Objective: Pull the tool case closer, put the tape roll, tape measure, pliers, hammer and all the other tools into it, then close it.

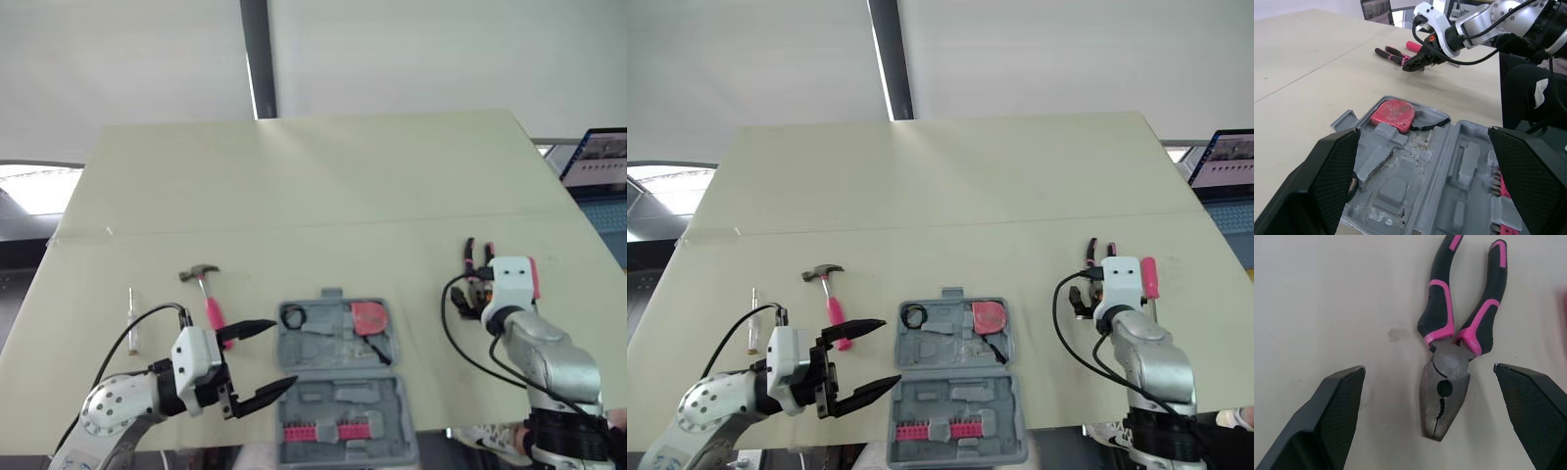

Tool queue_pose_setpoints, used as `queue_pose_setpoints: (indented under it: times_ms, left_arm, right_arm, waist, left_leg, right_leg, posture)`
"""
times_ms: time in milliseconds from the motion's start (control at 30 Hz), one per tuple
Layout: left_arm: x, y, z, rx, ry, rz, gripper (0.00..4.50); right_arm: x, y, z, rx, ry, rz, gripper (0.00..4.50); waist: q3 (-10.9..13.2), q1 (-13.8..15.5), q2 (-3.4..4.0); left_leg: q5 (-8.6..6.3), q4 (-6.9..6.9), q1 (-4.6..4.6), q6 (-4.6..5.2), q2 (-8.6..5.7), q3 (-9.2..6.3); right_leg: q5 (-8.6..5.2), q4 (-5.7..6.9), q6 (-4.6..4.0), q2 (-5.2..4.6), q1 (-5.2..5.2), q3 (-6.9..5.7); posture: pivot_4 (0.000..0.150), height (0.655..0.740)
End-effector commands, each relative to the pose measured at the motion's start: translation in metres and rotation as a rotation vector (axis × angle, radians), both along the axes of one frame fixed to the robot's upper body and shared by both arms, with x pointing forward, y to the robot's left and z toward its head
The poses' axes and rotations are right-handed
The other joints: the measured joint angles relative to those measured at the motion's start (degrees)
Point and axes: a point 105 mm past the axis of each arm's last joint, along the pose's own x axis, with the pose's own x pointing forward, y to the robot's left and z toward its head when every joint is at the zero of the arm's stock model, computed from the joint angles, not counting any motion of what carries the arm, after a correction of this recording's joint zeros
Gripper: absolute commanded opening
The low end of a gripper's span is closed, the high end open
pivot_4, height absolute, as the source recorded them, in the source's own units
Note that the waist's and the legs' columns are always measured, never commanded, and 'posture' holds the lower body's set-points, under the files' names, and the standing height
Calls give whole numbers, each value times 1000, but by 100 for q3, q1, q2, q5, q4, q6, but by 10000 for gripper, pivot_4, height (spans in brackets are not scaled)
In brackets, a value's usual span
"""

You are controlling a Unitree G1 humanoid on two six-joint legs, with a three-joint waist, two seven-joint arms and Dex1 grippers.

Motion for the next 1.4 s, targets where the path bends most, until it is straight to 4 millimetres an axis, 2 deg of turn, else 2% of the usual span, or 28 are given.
queue_pose_setpoints:
  times_ms: [33,333,633,733,900,933,1233,1400]
  left_arm:
    - [-4,-2,5,-10,-32,-1,45000]
    - [-9,1,-1,-3,-33,19,45000]
    - [-11,1,-3,-4,-35,26,45000]
    - [-11,0,-2,-8,-36,23,45000]
    - [-10,-1,-1,-8,-39,22,45000]
    - [-10,-1,-1,-8,-39,23,45000]
    - [-9,0,-1,-11,-34,35,45000]
    - [-4,13,1,-5,-37,72,45000]
  right_arm:
    - [5,-7,2,-9,-21,-51,44448]
    - [13,-12,-6,75,-1,-132,44448]
    - [11,-11,-11,136,19,-170,44448]
    - [10,-10,-11,144,21,-175,37091]
    - [11,-10,-11,147,21,-176,11514]
    - [11,-10,-11,147,21,-177,9526]
    - [14,-8,-2,87,8,-128,9588]
    - [14,10,31,-77,-3,174,9588]
  waist:
    - [0,-2,0]
    - [0,-40,1]
    - [-1,-43,1]
    - [-1,-36,2]
    - [-1,-4,2]
    - [-1,-3,2]
    - [-1,-5,2]
    - [10,4,20]
  left_leg:
    - [0,0,-1,0,0,0]
    - [0,0,0,0,1,1]
    - [0,0,0,0,1,0]
    - [0,0,0,0,1,0]
    - [0,0,0,0,0,0]
    - [0,0,0,0,0,0]
    - [0,0,0,0,0,0]
    - [0,0,-4,0,-1,3]
  right_leg:
    - [0,-1,0,0,0,0]
    - [0,0,0,0,0,0]
    - [0,1,0,0,1,0]
    - [0,0,0,0,1,0]
    - [0,1,0,0,1,1]
    - [0,0,0,0,1,1]
    - [0,0,0,0,1,1]
    - [0,-5,0,0,-2,3]
  posture:
    - [1500,7373]
    - [1500,7373]
    - [1500,7373]
    - [1500,7373]
    - [1500,7373]
    - [1500,7373]
    - [1500,7373]
    - [1500,7373]
